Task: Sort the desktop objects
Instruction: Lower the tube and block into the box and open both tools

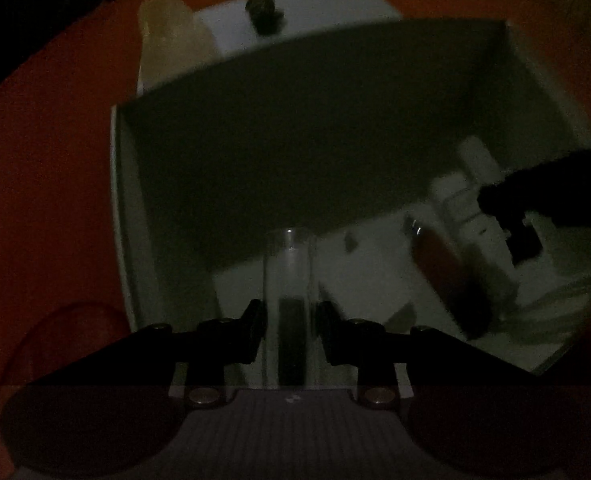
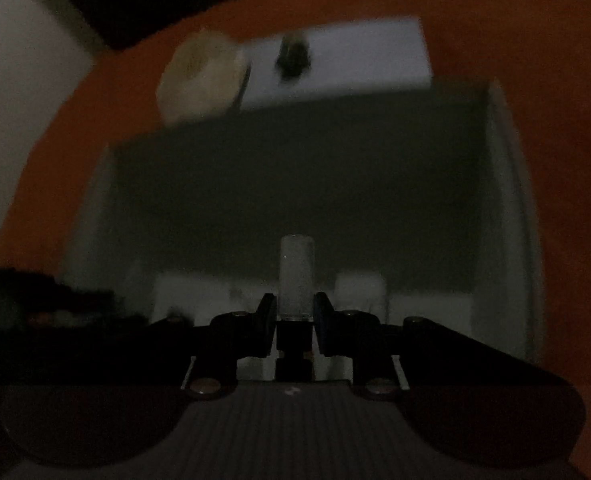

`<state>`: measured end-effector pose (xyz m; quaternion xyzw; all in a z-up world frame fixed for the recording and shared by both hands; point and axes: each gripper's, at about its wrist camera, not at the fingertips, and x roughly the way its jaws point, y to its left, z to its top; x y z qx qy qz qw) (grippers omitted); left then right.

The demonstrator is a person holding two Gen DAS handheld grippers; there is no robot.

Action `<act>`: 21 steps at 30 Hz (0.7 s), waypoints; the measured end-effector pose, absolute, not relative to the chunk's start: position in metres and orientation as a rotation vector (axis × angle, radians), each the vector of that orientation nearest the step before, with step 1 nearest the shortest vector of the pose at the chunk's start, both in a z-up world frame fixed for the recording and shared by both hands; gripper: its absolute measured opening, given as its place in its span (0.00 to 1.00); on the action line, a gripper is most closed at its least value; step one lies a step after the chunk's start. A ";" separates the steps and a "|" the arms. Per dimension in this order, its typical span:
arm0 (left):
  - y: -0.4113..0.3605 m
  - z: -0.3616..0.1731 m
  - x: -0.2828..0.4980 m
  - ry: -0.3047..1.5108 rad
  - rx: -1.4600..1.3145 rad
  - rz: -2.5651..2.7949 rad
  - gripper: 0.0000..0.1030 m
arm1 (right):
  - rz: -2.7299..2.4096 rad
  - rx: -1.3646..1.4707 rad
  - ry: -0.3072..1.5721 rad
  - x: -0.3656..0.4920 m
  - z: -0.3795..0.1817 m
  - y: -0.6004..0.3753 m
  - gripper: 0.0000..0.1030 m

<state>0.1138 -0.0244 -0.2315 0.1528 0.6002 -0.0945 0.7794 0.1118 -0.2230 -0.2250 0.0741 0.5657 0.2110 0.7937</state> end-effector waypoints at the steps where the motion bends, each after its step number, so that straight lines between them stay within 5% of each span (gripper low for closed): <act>1: -0.025 -0.234 0.113 1.300 0.334 -0.200 0.25 | 0.459 0.144 1.231 0.110 -0.230 -0.221 0.22; 21: -0.024 -0.279 0.103 1.409 0.282 -0.185 0.25 | 0.323 -0.163 1.239 0.073 -0.250 -0.198 0.23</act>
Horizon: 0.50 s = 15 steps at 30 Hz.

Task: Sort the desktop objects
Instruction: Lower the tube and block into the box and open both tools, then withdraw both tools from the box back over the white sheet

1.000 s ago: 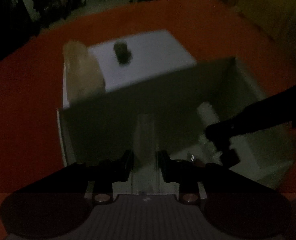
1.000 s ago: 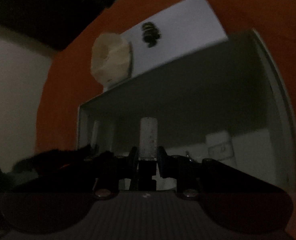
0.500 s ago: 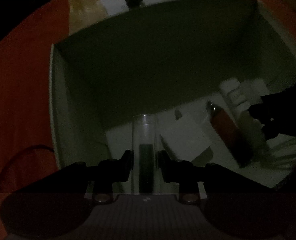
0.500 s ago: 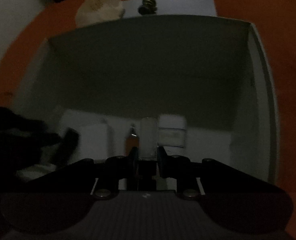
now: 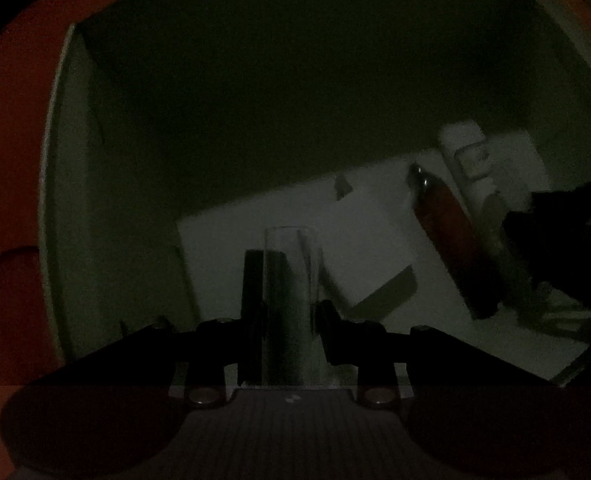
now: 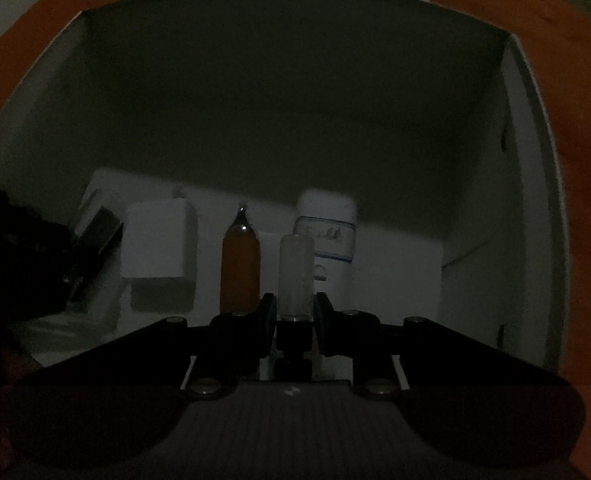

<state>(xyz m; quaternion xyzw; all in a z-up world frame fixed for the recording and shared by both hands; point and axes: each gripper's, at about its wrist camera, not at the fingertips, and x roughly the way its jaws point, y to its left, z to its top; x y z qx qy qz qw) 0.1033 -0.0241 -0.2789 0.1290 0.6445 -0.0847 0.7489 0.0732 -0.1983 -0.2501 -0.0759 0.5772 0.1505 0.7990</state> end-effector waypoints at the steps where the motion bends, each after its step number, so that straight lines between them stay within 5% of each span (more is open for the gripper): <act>1: -0.023 -0.281 0.103 1.415 0.282 -0.191 0.25 | 0.318 -0.164 1.236 0.073 -0.250 -0.198 0.23; 4: -0.026 -0.280 0.100 1.392 0.324 -0.212 0.27 | 0.313 -0.171 1.226 0.072 -0.250 -0.196 0.35; 7: -0.027 -0.271 0.099 1.356 0.334 -0.222 0.44 | 0.311 -0.140 1.207 0.074 -0.250 -0.200 0.45; 15: -0.030 -0.220 0.109 1.234 0.242 -0.262 0.56 | 0.319 -0.030 1.160 0.077 -0.227 -0.219 0.46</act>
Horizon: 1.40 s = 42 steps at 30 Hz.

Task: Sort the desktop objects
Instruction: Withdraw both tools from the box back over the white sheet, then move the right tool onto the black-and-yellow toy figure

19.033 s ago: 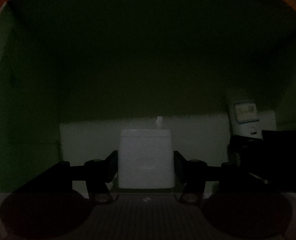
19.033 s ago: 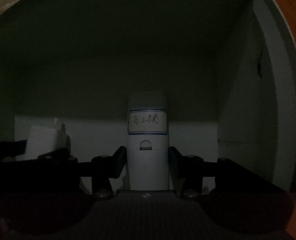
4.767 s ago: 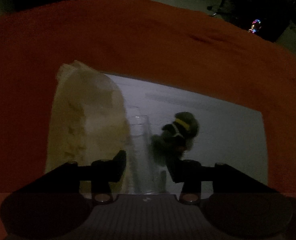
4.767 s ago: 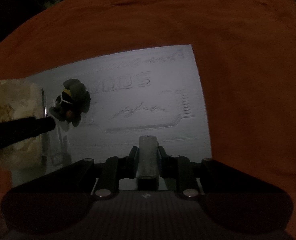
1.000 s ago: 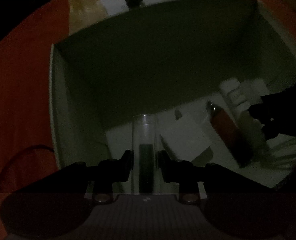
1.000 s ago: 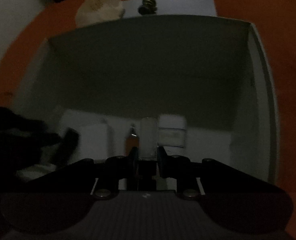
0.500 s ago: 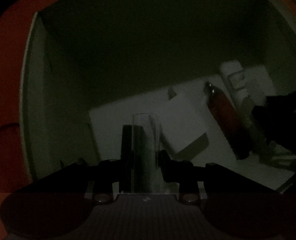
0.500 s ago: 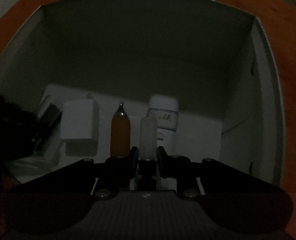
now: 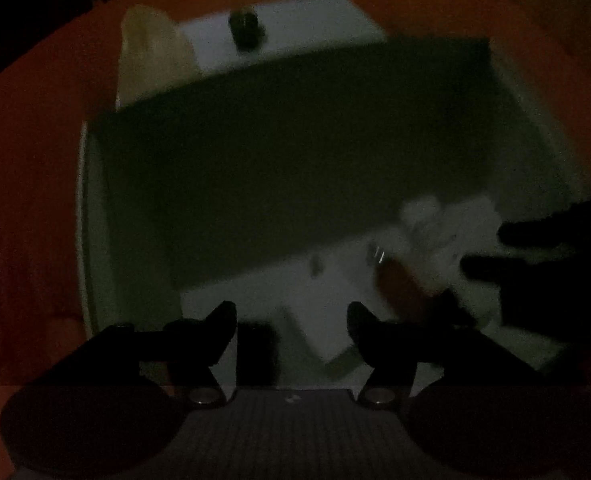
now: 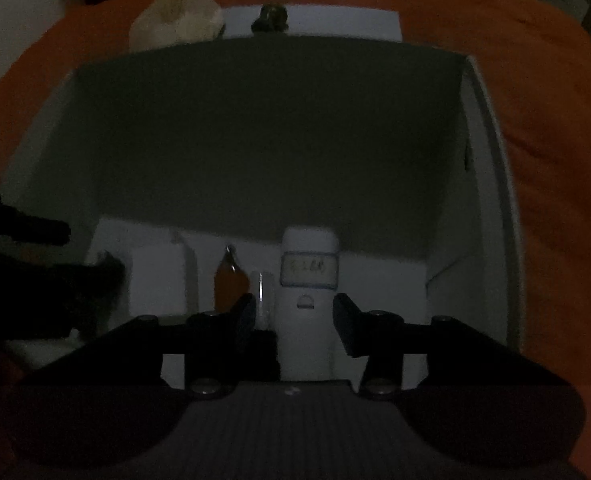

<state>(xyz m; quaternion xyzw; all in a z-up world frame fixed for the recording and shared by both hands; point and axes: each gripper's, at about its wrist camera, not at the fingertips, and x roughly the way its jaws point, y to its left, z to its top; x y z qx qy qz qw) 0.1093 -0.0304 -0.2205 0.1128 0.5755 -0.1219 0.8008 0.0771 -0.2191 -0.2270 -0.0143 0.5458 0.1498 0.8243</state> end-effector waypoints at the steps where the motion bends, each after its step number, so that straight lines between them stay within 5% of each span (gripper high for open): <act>1: -0.033 -0.216 0.114 1.226 0.224 -0.265 0.56 | 0.327 -0.014 1.152 0.078 -0.222 -0.221 0.46; 19: -0.019 -0.139 0.203 1.036 0.037 -0.175 0.61 | 0.377 0.107 0.923 0.146 -0.118 -0.237 0.54; 27: 0.002 -0.140 0.216 1.040 0.054 -0.125 0.65 | 0.405 0.140 0.885 0.177 -0.101 -0.228 0.59; 31: 0.012 -0.136 0.220 1.026 0.062 -0.113 0.70 | 0.418 0.201 0.848 0.192 -0.101 -0.224 0.79; 42: 0.021 -0.137 0.244 0.977 0.074 -0.077 0.71 | 0.384 0.333 0.837 0.250 -0.110 -0.208 0.79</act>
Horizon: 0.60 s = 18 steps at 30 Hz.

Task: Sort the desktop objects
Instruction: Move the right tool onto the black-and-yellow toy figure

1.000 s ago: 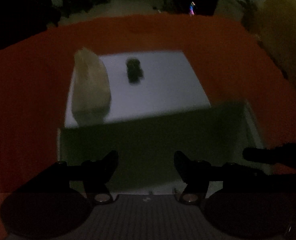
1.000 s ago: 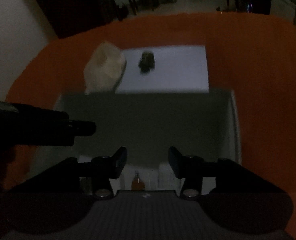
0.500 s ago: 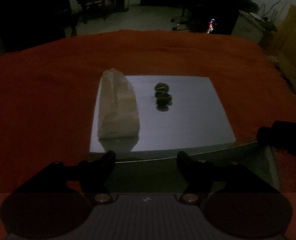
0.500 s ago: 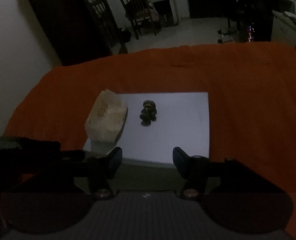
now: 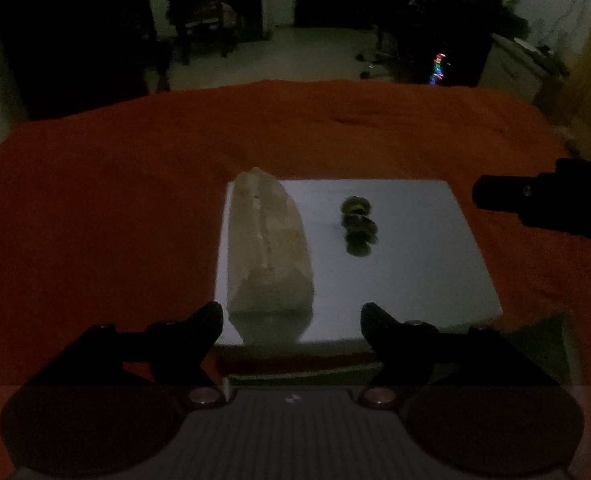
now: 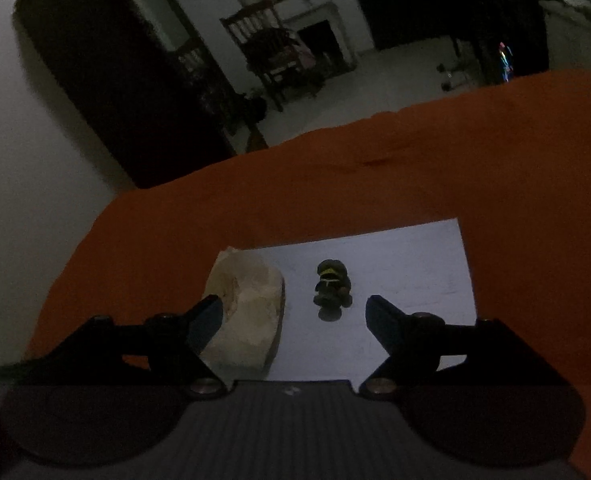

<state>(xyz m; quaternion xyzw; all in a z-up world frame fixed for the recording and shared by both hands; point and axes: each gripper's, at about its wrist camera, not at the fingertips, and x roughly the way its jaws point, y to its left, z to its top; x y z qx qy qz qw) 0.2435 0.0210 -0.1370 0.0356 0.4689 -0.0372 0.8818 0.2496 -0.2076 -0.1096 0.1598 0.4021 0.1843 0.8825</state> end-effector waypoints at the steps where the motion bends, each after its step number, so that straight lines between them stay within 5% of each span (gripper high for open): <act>1: 0.022 -0.139 0.248 0.980 0.070 -0.073 0.71 | 0.370 0.327 0.841 0.255 -0.110 -0.207 0.79; 18: 0.038 -0.180 0.285 1.042 0.011 0.014 0.71 | 0.241 0.145 1.070 0.360 -0.194 -0.131 0.78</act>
